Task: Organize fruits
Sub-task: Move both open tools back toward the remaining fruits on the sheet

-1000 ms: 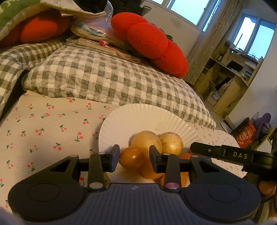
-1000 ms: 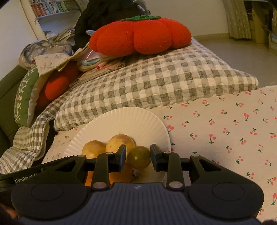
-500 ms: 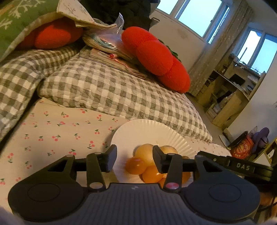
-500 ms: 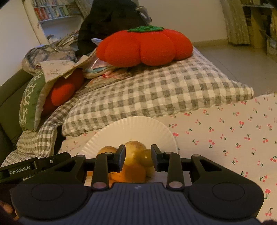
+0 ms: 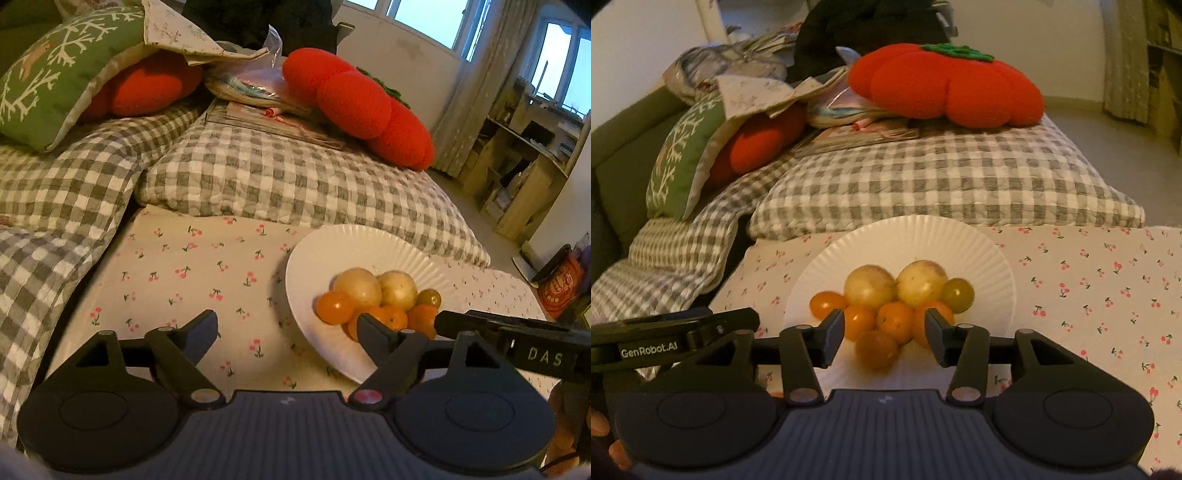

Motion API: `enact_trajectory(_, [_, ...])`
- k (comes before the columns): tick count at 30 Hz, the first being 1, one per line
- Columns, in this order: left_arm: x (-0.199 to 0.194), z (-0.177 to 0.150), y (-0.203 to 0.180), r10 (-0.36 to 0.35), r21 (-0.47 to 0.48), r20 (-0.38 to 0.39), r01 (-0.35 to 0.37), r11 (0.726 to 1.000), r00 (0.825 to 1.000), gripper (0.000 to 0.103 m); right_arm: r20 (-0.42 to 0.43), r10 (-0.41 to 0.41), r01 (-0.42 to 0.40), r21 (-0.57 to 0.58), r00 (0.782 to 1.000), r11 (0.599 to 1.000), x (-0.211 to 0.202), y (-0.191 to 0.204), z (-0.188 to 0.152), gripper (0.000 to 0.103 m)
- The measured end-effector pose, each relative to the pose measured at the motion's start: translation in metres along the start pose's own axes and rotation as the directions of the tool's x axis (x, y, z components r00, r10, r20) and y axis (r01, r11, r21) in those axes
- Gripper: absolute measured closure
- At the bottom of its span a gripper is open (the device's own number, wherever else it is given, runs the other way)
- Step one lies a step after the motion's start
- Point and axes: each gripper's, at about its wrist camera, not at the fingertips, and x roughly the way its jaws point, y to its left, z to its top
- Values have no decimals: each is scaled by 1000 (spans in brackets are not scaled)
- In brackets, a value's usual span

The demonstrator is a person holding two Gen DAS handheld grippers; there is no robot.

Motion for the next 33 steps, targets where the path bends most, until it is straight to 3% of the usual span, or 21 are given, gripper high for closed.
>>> enact_trajectory(7, [-12,-8,-5,45,57,-6,-45,997,999,21,-18,-6,6,-9,1000,1000,-11,10,-13,51])
enact_trajectory(12, [-23,-18,-1,57,64,-8,-57,996,998,14,-8,17,-17,-23,1000,1000,-23,20,-18,46])
enact_trajectory(21, [-35,-35,13,82,51,-33,-80,996,996,14,-56,51,-56,-94,997,994,-18,40,-33,35])
enact_trajectory(27, [-42,-44,33,106,-1,-68,-106,994,992,12,-92,90,-104,-159,992,982,-12,53,-42,14])
enact_trajectory(33, [-47,-53,45,148,-30,-92,-151,988,985,9,-125,104,-130,-225,987,966,-2,65,-55,5])
